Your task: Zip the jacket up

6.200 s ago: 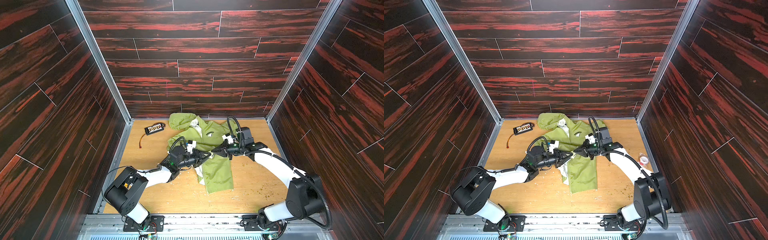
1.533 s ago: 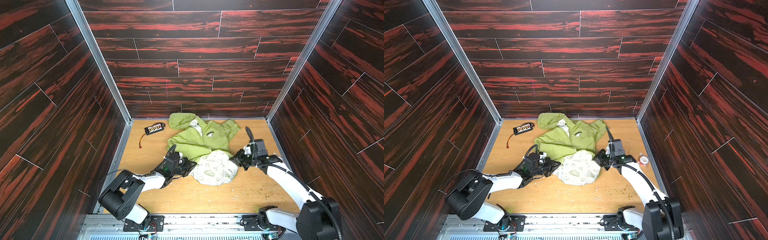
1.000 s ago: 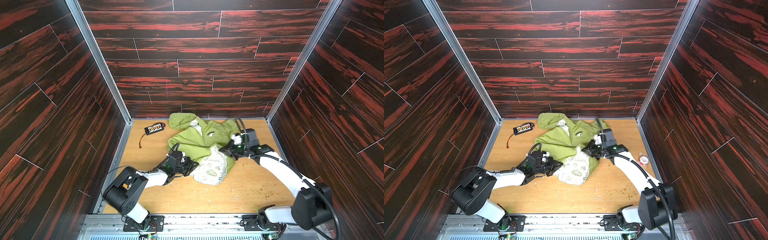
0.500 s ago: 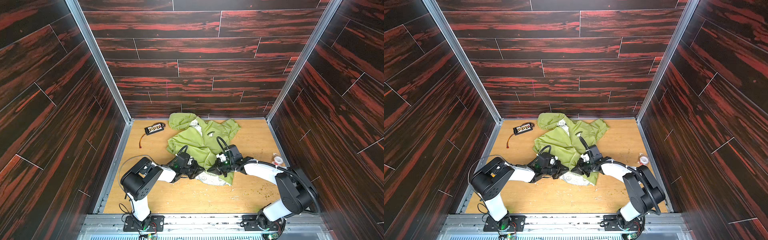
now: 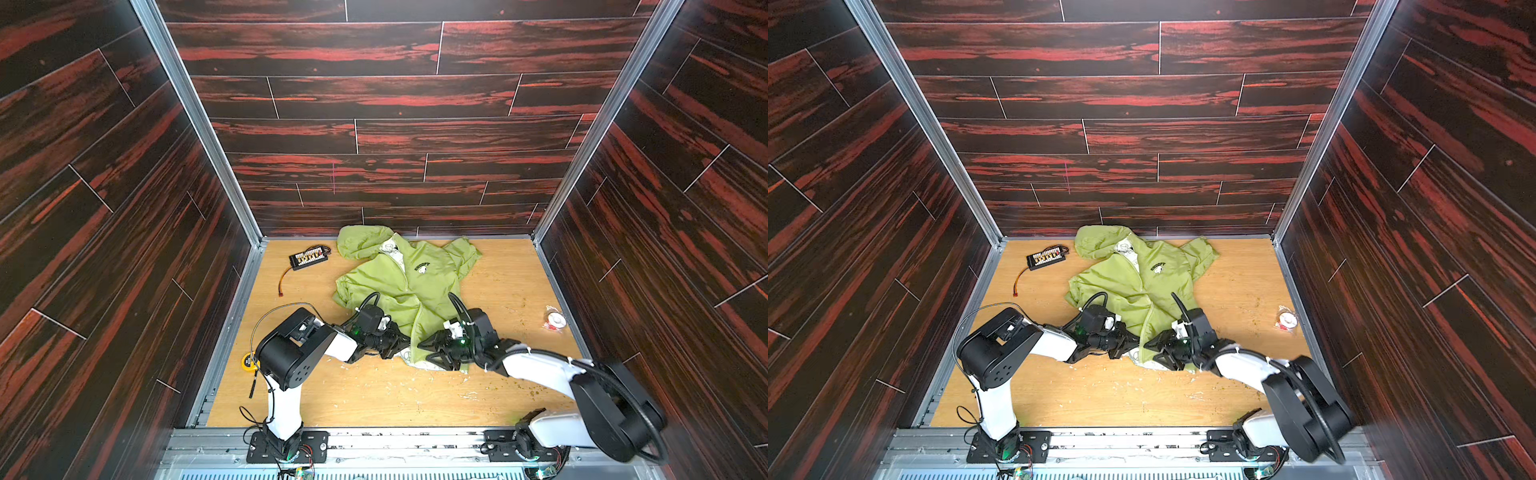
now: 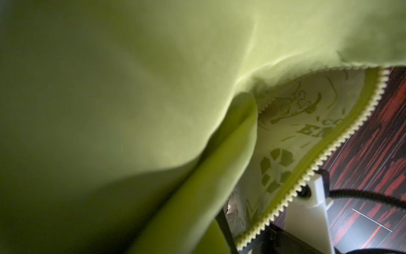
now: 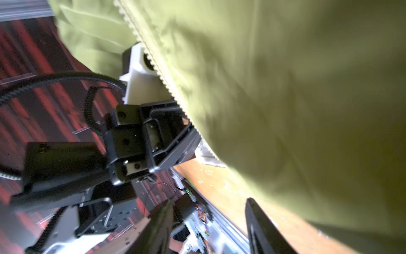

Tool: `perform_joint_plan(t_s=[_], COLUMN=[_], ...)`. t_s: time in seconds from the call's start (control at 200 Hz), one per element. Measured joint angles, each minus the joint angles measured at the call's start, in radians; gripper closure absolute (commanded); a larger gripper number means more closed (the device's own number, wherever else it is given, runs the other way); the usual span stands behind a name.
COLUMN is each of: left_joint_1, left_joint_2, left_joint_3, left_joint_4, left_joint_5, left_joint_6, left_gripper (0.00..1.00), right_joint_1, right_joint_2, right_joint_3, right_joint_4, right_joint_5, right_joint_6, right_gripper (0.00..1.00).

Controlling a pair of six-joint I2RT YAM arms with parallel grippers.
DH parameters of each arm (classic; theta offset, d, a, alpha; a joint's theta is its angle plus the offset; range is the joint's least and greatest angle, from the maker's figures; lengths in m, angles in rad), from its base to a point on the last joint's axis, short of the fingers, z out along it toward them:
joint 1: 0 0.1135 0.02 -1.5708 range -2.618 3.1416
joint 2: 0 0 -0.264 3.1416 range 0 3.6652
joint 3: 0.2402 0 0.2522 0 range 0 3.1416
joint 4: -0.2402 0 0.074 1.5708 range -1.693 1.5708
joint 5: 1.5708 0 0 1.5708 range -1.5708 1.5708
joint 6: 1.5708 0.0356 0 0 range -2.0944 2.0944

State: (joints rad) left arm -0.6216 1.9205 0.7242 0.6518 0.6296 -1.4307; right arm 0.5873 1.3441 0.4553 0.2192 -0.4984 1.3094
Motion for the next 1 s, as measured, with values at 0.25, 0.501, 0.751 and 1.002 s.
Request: perform_joint_plan(t_s=[0.25,0.501,0.751,1.002], left_joint_1=[0.0,0.0,0.0,-0.008], left_joint_2=[0.01,0.01,0.001,-0.009], left_joint_3=[0.029,0.049,0.073,0.123], left_joint_4=[-0.012,-0.088,-0.186,-0.277], left_joint_5=[0.051,0.099,0.135,0.165], left_joint_6=[0.009,0.054,0.111,0.161], left_gripper=[1.0,1.0,1.0,1.0], right_joint_1=[0.119,0.166,0.216,0.266], right_joint_2=[-0.022,-0.022,0.024,0.06], right_joint_3=[-0.143,-0.238,-0.266,-0.366], right_joint_4=[0.186,0.358,0.533,0.689], right_joint_5=[0.124,0.268,0.369,0.454], right_joint_6=[0.154,0.245,0.294,0.363], right_gripper=[0.38,0.37,0.36,0.36])
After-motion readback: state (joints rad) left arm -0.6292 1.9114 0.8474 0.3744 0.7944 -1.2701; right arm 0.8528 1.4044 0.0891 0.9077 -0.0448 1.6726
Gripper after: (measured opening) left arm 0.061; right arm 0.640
